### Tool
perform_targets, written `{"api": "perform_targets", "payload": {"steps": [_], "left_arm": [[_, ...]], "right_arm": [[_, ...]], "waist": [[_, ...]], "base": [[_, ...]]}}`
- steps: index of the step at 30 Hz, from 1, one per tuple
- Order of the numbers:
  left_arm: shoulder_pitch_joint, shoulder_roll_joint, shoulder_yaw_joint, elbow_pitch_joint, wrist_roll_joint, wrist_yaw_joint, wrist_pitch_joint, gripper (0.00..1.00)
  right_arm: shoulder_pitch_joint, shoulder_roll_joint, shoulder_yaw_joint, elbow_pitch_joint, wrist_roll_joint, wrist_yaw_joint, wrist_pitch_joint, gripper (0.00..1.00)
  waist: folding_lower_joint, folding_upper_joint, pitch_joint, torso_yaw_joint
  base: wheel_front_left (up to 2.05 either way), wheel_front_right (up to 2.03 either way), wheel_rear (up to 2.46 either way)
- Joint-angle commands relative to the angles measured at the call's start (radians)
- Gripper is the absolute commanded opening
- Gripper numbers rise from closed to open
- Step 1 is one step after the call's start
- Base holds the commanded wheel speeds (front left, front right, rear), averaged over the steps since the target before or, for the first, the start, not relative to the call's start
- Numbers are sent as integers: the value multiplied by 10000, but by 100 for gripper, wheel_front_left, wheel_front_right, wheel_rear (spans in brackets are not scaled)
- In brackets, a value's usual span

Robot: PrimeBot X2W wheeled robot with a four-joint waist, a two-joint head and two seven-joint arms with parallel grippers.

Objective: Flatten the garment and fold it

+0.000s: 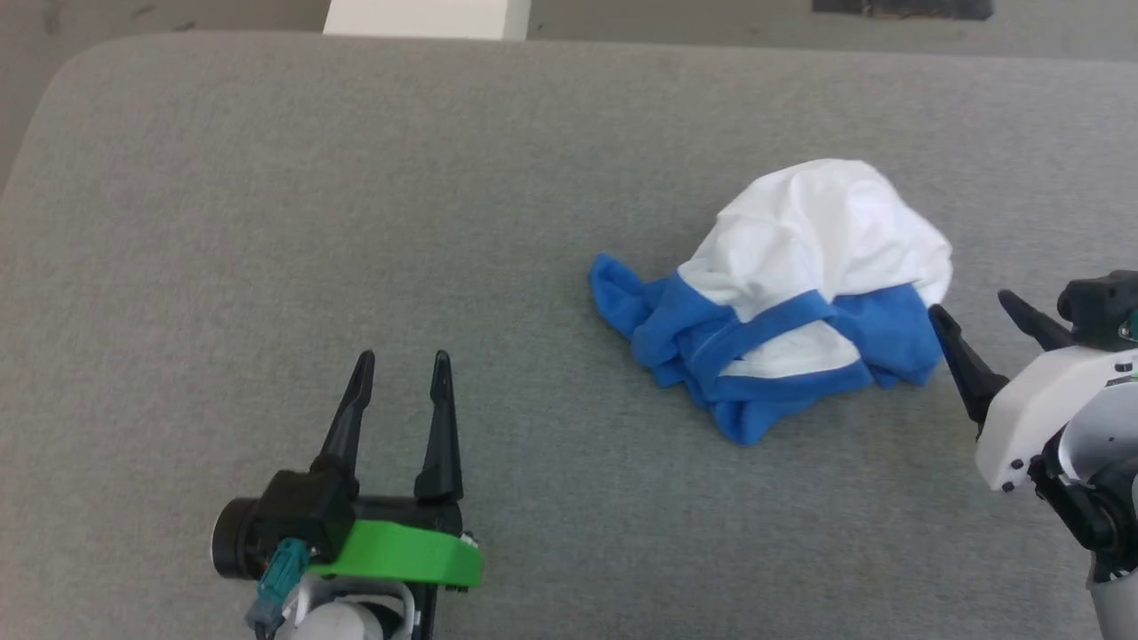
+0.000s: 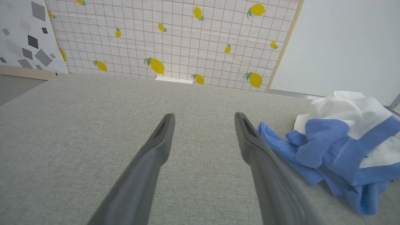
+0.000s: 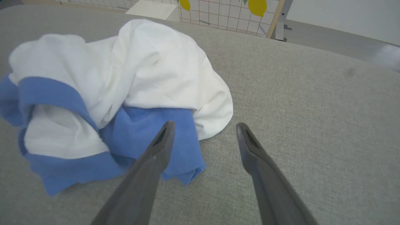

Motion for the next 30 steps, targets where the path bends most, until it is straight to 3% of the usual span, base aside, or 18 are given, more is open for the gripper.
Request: {"api": "perform_targets", "payload": {"steps": [1, 5, 6, 7, 8, 19, 25, 30], "left_arm": [[-212, -46, 3, 32, 78, -59, -47, 100], [-376, -95, 56, 53, 107, -108, -47, 100], [-394, -101, 65, 60, 113, -121, -47, 100], [-400, -108, 84, 63, 120, -126, -47, 100], [-401, -112, 99, 63, 123, -128, -47, 100], [-76, -132, 359, 163, 45, -57, -47, 100], [146, -134, 580, 147, 74, -105, -47, 100], [321, -134, 648, 151, 89, -180, -47, 100]], "right_arm": [[-153, -38, 41, 250, 66, -15, 191, 100], [-195, -170, 348, 791, 183, -15, 718, 100], [-201, -175, 396, 886, 218, -15, 810, 50], [-225, -135, 408, 979, 264, -15, 865, 32], [-243, -101, 423, 1031, 294, -15, 876, 0], [-904, -244, -115, 718, 287, -15, 268, 0], [-1592, -1115, -1344, 118, -235, -15, 100, 0], [-947, -1439, -2915, 234, -781, -15, 191, 0]], "waist": [[-1, 0, 406, 449], [-1, 0, 535, 717], [-1, 0, 538, 755], [-1, 0, 541, 782], [-1, 0, 537, 803], [-1, 0, -283, 422], [-1, 0, -755, 6], [-1, 0, -860, -159]], "base": [[0, 0, 0], [0, 0, 0], [0, 0, 0], [0, 0, 0], [0, 0, 0], [0, 0, 0], [0, 0, 0], [0, 0, 0]]}}
